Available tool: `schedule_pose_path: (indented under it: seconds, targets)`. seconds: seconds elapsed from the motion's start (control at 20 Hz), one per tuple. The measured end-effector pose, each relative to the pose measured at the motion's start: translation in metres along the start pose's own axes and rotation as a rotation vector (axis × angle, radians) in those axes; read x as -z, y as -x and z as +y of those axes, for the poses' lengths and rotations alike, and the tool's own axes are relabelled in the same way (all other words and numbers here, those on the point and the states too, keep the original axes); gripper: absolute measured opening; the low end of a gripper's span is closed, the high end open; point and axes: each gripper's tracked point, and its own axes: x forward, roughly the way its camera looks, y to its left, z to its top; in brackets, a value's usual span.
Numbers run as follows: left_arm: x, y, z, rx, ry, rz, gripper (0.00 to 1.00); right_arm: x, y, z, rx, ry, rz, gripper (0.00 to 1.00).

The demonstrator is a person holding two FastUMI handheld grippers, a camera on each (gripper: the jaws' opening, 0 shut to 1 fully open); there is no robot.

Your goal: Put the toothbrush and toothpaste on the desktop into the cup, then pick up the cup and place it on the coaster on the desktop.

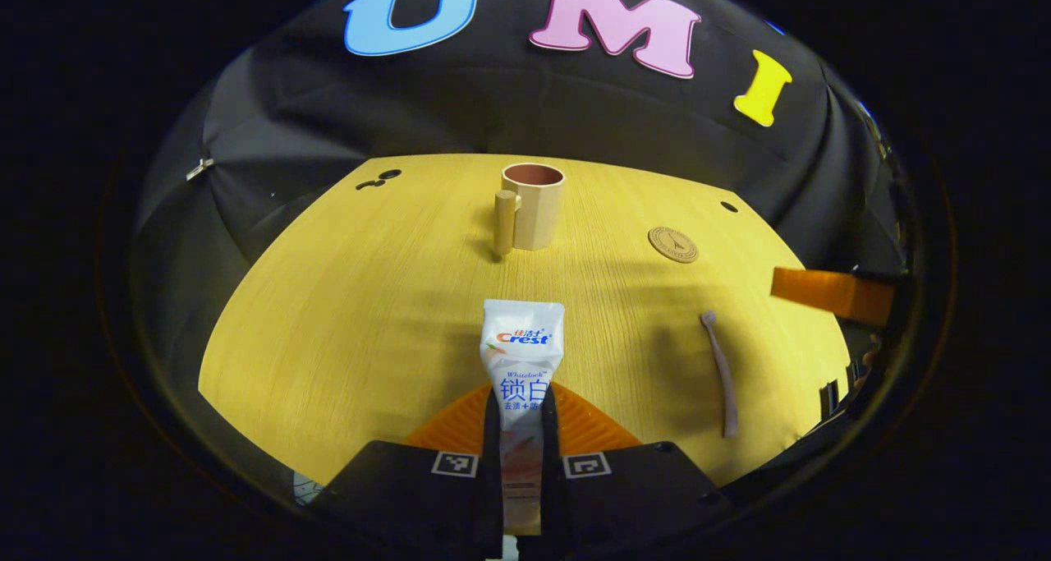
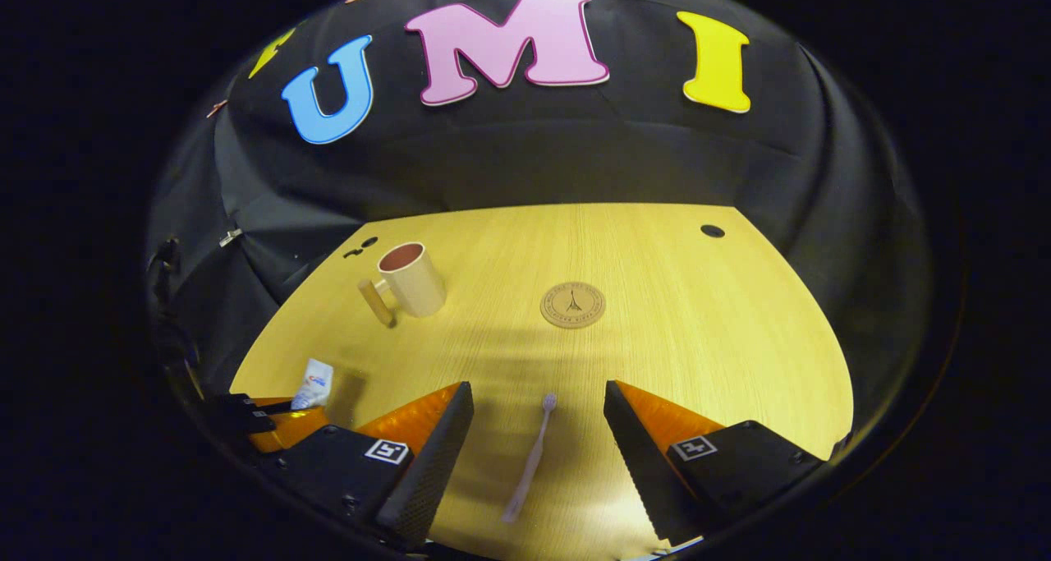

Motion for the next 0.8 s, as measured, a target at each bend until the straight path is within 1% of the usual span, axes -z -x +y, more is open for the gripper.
schedule_pose_path:
  seconds: [0.1,0.2,0.25,0.3,0.55,0.6,0.65,0.7,0.75,0.8]
  targets:
    - [0.009,0.015,0.006,-0.010,0.019,0.006,0.23,0.039,-0.014,-0.002,0.038,-0.005,0.101,0.99]
    - [0.020,0.020,0.013,-0.023,0.024,0.024,0.23,0.059,-0.019,-0.003,0.058,-0.011,0.149,0.99]
    - [0.026,0.022,0.017,-0.031,0.025,0.033,0.28,0.068,-0.021,-0.005,0.073,-0.012,0.169,0.99]
    - [0.033,0.025,0.022,-0.040,0.019,0.050,0.23,0.080,-0.026,-0.008,0.098,-0.015,0.191,0.99]
    - [0.041,0.034,0.030,-0.030,0.009,0.063,0.23,0.109,-0.040,-0.007,0.151,0.031,0.252,0.99]
    - [0.041,0.034,0.031,-0.024,0.010,0.067,0.27,0.115,-0.040,-0.002,0.146,0.022,0.277,0.98]
    - [0.041,0.035,0.030,-0.015,0.011,0.069,0.23,0.111,-0.045,-0.001,0.157,0.012,0.244,0.97]
    - [0.041,0.034,0.030,-0.006,0.011,0.072,0.23,0.113,-0.043,0.001,0.162,0.000,0.264,0.96]
    - [0.040,0.033,0.029,0.001,0.011,0.074,0.23,0.109,-0.043,0.000,0.174,-0.010,0.249,0.95]
    - [0.039,0.032,0.028,0.010,0.011,0.077,0.23,0.113,-0.045,0.000,0.189,-0.035,0.266,0.95]
